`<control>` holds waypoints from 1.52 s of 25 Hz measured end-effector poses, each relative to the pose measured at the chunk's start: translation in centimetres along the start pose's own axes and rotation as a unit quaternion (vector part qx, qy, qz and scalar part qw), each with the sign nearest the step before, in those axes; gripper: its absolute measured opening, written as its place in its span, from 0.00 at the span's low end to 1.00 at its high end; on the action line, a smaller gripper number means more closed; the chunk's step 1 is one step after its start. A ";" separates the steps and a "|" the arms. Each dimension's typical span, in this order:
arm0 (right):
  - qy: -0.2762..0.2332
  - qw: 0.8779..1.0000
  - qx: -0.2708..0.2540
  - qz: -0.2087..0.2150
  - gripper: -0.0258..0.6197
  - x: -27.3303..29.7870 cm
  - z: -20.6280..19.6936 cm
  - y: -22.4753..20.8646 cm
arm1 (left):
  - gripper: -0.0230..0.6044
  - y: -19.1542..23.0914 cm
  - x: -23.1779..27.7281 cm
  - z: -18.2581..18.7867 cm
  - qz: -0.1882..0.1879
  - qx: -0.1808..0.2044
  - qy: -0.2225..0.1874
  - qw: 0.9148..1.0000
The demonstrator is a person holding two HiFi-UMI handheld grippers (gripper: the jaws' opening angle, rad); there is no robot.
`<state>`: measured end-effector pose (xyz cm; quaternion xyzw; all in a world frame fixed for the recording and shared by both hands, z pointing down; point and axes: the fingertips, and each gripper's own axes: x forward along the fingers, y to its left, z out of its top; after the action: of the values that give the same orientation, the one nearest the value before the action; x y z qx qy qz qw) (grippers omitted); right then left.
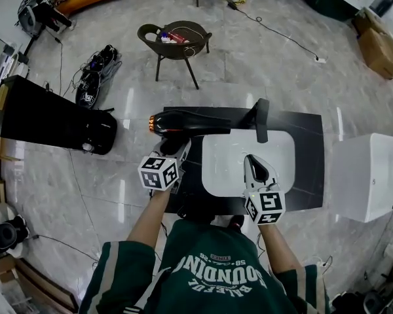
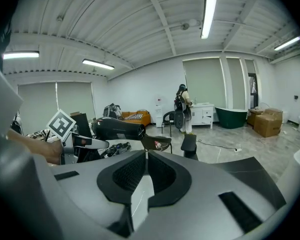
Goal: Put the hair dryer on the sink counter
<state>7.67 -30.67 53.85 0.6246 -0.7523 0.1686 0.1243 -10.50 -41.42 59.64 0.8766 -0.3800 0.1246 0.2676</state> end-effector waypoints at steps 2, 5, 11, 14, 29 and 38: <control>0.005 1.000 0.001 -0.004 0.11 0.3 -0.2 -0.2 | 0.30 0.5 0.7 -0.3 0.000 -0.005 0.005 1.000; 0.011 1.000 0.005 -0.008 0.11 1.0 -0.4 -0.3 | 0.30 1.4 1.9 -0.6 0.000 -0.017 0.014 1.000; 0.023 1.000 0.010 -0.019 0.11 2.0 -0.9 -0.8 | 0.30 3.0 4.0 -1.9 0.001 -0.042 0.035 0.999; 0.029 0.999 0.014 -0.023 0.11 2.4 -1.2 -0.9 | 0.30 3.6 5.0 -2.7 0.003 -0.047 0.046 0.998; 0.064 0.997 0.027 -0.023 0.11 4.2 -3.7 -0.5 | 0.30 6.0 8.8 -6.0 0.013 -0.077 0.093 0.993; 0.081 0.996 0.043 -0.022 0.11 4.9 -5.1 -0.5 | 0.30 7.8 10.6 -8.2 0.037 -0.099 0.119 0.987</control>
<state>7.07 -33.05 60.49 0.6302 -0.7179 0.2477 0.1616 -9.12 -47.62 73.82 0.8100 -0.3883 0.1994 0.3917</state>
